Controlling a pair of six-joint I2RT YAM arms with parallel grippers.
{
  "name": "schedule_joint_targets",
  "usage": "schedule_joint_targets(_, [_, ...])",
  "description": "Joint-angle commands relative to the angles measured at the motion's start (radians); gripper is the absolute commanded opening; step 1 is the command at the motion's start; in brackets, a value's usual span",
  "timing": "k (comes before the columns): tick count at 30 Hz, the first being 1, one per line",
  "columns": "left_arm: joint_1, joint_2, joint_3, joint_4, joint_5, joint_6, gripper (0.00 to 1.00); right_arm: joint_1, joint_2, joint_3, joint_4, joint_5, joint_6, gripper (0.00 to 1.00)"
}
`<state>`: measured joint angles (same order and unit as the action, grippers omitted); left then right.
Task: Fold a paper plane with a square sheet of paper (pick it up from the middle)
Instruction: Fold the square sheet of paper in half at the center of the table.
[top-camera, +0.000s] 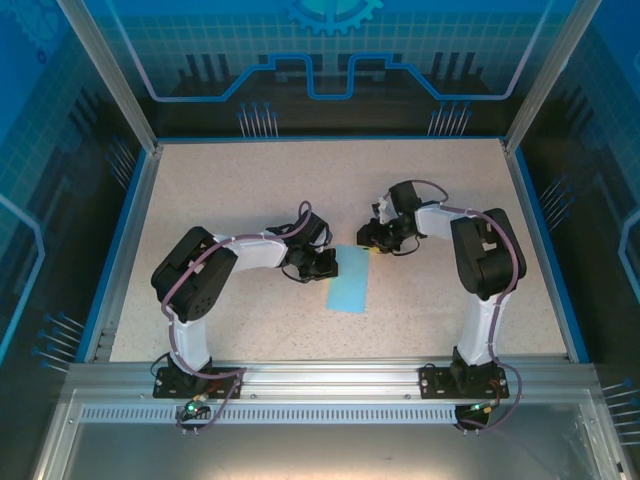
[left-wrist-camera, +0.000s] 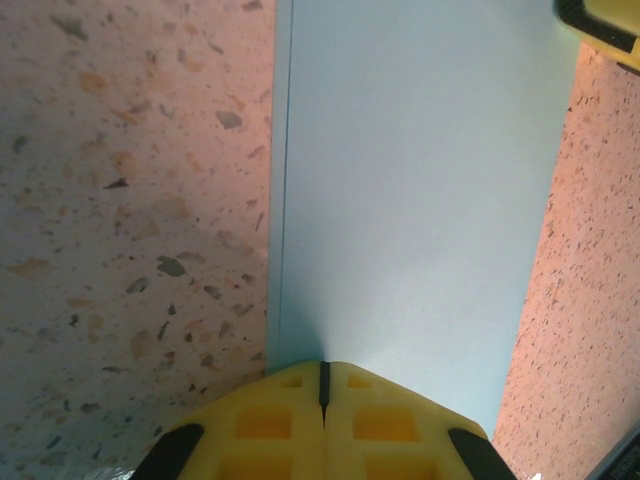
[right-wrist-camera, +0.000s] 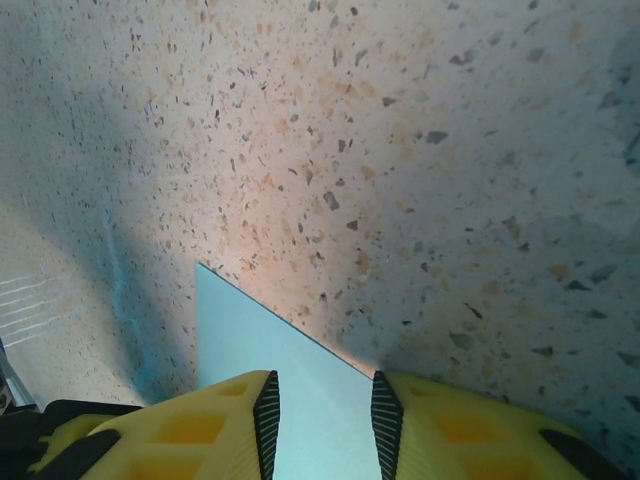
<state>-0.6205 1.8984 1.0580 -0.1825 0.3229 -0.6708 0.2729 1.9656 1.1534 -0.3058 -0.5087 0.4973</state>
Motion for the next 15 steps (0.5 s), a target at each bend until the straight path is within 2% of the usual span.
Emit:
schedule_joint_targets(1, [-0.016,0.036,-0.011,-0.114,-0.022,0.027,0.00,-0.021,-0.058,-0.006,-0.035,-0.010,-0.005,0.35])
schedule_joint_targets(8, [-0.016,0.033,-0.007,-0.112,-0.022,0.024,0.00,-0.015,-0.187,-0.060,-0.048,-0.048,0.003,0.36])
schedule_joint_targets(15, [-0.016,0.028,-0.007,-0.114,-0.022,0.025,0.00,0.025,-0.189,-0.168,0.018,-0.045,0.036,0.37])
